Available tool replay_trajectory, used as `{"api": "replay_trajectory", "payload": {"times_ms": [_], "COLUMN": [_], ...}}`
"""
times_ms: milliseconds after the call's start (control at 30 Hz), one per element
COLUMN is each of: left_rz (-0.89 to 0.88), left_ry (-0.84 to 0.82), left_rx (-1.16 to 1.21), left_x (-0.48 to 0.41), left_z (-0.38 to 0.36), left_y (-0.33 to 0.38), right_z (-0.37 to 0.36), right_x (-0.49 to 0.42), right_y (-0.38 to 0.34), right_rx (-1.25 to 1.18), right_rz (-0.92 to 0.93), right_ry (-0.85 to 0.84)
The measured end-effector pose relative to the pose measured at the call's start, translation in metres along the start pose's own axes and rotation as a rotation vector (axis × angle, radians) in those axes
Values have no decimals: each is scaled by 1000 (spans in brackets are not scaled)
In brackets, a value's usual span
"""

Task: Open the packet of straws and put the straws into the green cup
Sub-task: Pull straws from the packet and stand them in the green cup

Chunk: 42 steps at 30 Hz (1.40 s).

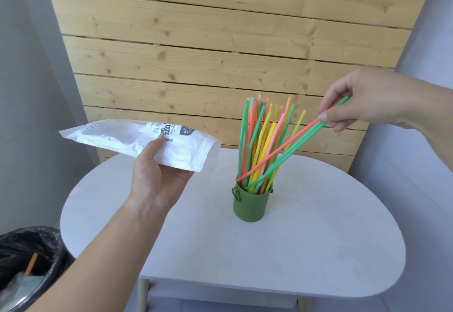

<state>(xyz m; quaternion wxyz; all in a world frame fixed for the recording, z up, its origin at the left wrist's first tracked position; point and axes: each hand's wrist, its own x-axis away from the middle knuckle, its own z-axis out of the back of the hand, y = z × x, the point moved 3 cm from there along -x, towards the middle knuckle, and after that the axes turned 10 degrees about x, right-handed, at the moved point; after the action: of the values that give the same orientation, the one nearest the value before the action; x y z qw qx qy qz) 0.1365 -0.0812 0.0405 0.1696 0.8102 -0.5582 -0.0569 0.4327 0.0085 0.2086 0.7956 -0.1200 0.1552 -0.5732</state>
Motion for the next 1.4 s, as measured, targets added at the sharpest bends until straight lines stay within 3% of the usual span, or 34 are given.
{"api": "replay_trajectory", "payload": {"times_ms": [467, 767, 1000, 1133, 1400], "left_rz": [4, -14, -7, -10, -9], "left_ry": [8, 14, 12, 29, 15], "left_rx": [-12, -19, -29, -28, -20], "left_x": [2, 3, 2, 3, 5], "left_z": [-2, -3, -3, -3, -5], "left_y": [0, 1, 0, 0, -1], "right_z": [-3, -38, -68, -84, -104], "right_x": [-11, -15, -15, -11, 0], "right_y": [-12, -19, -14, -15, -10], "right_rx": [123, 104, 115, 119, 381], "right_rz": [46, 112, 195, 219, 273], "right_ry": [-119, -90, 100, 89, 302]}}
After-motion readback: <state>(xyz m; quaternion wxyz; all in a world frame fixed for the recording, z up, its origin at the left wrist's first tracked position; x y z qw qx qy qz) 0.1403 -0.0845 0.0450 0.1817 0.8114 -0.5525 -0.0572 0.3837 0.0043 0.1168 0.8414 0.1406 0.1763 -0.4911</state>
